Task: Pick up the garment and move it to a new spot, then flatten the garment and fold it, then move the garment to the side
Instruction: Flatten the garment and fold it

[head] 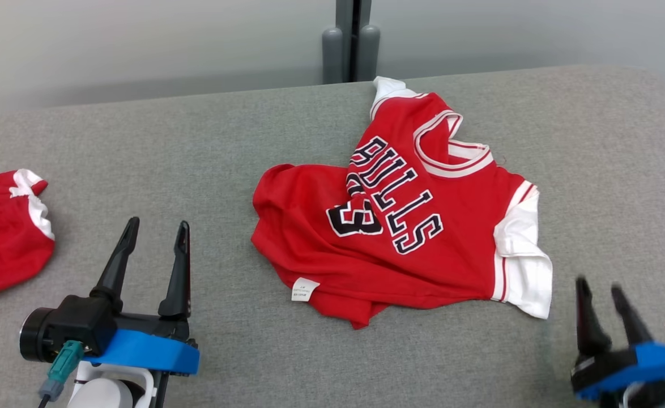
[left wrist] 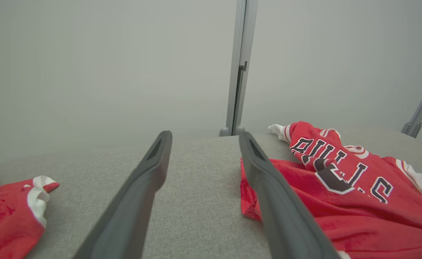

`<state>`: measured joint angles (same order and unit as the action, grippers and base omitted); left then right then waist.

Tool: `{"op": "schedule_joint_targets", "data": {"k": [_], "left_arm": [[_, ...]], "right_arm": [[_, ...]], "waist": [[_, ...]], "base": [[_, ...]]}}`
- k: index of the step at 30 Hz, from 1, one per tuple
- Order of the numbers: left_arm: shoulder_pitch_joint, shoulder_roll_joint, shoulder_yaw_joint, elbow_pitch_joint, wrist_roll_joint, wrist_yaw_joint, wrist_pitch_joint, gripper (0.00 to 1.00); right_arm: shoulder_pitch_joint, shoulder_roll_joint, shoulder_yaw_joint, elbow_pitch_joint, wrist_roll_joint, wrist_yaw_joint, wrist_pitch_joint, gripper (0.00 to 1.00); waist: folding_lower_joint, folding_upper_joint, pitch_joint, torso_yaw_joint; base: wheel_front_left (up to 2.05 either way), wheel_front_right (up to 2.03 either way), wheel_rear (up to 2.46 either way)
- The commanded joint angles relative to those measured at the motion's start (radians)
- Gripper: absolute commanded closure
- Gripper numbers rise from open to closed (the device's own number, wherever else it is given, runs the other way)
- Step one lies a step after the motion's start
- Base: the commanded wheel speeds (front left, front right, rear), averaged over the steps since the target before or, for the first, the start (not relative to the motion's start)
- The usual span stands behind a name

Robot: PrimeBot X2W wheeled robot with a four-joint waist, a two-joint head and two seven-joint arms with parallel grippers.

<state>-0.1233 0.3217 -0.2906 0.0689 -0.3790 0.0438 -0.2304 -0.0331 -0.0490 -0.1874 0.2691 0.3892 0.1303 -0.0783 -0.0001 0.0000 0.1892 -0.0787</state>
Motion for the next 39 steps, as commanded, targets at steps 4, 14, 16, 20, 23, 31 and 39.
{"op": "schedule_joint_targets", "data": {"k": [4,14,16,20,23,31,39], "left_arm": [[0.008,0.005,0.006,-0.003,-0.007,0.006,-0.002,0.00],[-0.017,-0.005,-0.024,-0.002,-0.004,-0.003,0.003,0.00],[-0.020,-0.006,-0.026,0.000,-0.006,-0.004,0.002,0.00],[-0.021,-0.008,-0.025,0.001,-0.007,0.004,-0.001,0.00],[-0.018,-0.004,-0.023,0.001,-0.009,0.007,-0.003,0.00],[-0.026,-0.004,-0.030,0.006,-0.010,0.008,-0.006,0.00],[-0.009,0.003,-0.031,0.013,-0.017,0.013,-0.005,0.00]], "right_arm": [[-0.081,-0.001,0.041,-0.126,-0.160,0.001,0.130,0.00],[-0.280,-0.081,0.216,0.011,-0.584,0.001,0.550,0.00],[-0.302,-0.096,0.217,0.052,-0.591,0.001,0.558,0.00],[-0.335,-0.100,0.184,0.105,-0.596,0.001,0.537,0.85],[-0.357,-0.085,0.137,0.125,-0.585,0.001,0.509,1.00],[-0.329,-0.008,-0.254,0.066,-0.488,0.001,0.369,0.56],[-0.240,-0.001,-0.342,0.062,-0.277,0.001,0.224,0.00]], "waist": [[0.0001,0.0000,-0.001,-0.012],[0.0001,0.0000,0.015,0.050],[0.0001,0.0000,0.019,0.062],[0.0001,0.0000,0.028,0.074],[0.0001,0.0000,0.032,0.072],[0.0001,0.0000,0.022,0.056],[0.0001,0.0000,0.007,0.026]], "base": [[0.00,0.00,0.00],[0.00,0.00,0.00],[0.00,0.00,0.00],[0.00,0.00,0.00],[0.00,0.00,0.00],[0.00,0.00,0.00],[0.00,0.00,0.00]]}}
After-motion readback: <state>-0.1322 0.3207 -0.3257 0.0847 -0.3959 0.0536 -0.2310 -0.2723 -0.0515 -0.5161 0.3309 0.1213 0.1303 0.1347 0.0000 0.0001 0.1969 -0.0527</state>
